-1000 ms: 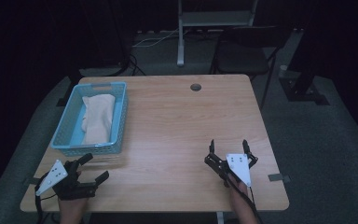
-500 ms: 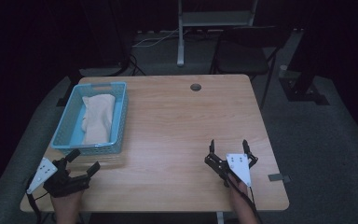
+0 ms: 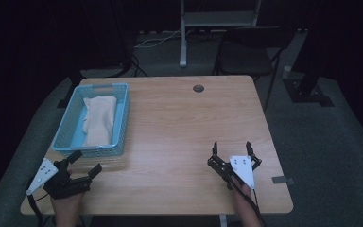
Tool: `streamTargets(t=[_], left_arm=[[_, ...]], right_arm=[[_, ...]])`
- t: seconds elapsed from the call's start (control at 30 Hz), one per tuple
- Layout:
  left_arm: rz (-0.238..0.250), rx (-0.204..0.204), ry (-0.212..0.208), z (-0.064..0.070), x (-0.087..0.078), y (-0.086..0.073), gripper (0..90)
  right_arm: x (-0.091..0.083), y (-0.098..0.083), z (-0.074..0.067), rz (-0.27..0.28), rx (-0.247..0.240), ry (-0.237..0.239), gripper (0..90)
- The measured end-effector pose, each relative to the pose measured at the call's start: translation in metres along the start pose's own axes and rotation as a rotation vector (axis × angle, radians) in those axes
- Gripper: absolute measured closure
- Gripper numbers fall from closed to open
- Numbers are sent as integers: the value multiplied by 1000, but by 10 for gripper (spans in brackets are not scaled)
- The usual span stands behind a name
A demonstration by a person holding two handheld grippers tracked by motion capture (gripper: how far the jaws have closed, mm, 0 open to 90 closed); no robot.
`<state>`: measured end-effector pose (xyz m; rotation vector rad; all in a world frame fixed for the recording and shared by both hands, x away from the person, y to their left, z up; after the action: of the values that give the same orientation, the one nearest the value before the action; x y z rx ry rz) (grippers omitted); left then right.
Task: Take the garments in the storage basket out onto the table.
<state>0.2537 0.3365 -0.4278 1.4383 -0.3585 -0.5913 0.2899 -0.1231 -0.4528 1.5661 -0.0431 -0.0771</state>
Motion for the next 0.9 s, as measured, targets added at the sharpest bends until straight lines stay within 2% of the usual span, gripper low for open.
streamTargets(t=[0.13,0.23,0.3,0.43,0.57,0.9], left_arm=[[-9,-8,13,-2,0,3,31],[-27,-6,15,-3,0,5,31],[-21,-6,8,-3,0,7,31],[-35,9,19,-2,0,13,31],[-31,3,17,-3,2,18,31],[-25,4,50,-9,3,32,31]], right_arm=[[0,0,0,0,0,0,4],[0,0,0,-1,1,0,4],[0,0,0,-1,1,0,5],[0,0,0,-1,0,0,4],[0,0,0,-1,1,0,4],[0,0,0,-1,2,0,4]])
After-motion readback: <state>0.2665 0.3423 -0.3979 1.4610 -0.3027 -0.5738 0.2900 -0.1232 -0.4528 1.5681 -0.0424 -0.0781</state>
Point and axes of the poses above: each handheld gripper's, and its own axes: x roughly forward along the jaws, y roughly out of its top, z roughly to its right, the point moved 3 cm from there along x, roughly forward along the jaws, and after that the axes turned 2 degrees about -y, right-handed, at the moved point
